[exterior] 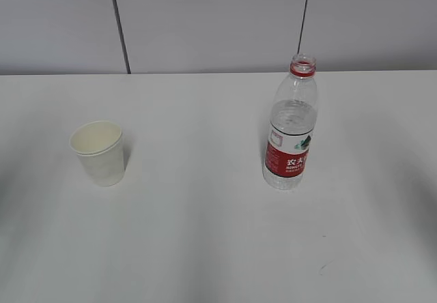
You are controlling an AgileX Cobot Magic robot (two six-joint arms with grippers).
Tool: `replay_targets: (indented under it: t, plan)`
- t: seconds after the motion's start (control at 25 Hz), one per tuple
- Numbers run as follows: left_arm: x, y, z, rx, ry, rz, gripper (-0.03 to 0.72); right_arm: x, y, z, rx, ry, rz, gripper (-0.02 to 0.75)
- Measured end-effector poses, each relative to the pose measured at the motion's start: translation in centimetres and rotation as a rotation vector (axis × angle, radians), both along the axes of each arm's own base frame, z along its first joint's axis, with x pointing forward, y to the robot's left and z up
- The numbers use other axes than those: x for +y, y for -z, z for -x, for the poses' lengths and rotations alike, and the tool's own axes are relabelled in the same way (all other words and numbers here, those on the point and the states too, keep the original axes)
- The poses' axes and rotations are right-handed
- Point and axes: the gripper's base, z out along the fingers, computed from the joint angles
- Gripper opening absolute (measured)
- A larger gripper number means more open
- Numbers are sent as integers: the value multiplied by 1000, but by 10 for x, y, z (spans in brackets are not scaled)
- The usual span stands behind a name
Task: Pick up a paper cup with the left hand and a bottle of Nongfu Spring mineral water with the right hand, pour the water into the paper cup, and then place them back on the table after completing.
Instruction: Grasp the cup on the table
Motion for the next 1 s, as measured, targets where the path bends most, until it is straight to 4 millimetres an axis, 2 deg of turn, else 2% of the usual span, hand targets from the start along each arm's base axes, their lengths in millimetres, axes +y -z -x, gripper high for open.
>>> replay_targets:
  t: [0.16, 0.28, 0.56, 0.72, 1.0]
  plan:
    - [-5, 21, -26, -2, 25, 7, 238, 2, -1, -6, -30, -10, -7, 572]
    - [-8, 38, -33, -39, 34, 51, 238, 2, -3, -7, -50, -13, -10, 572]
    - [-6, 82, -17, -134, 26, 145, 238, 2, -4, -7, -62, -16, -12, 572]
    - [-5, 104, -5, -80, 18, 164, 238, 3, -1, -12, -41, -13, -17, 572]
    - [-7, 108, -2, -66, 35, 186, 238, 6, 16, -34, 38, -13, -31, 572]
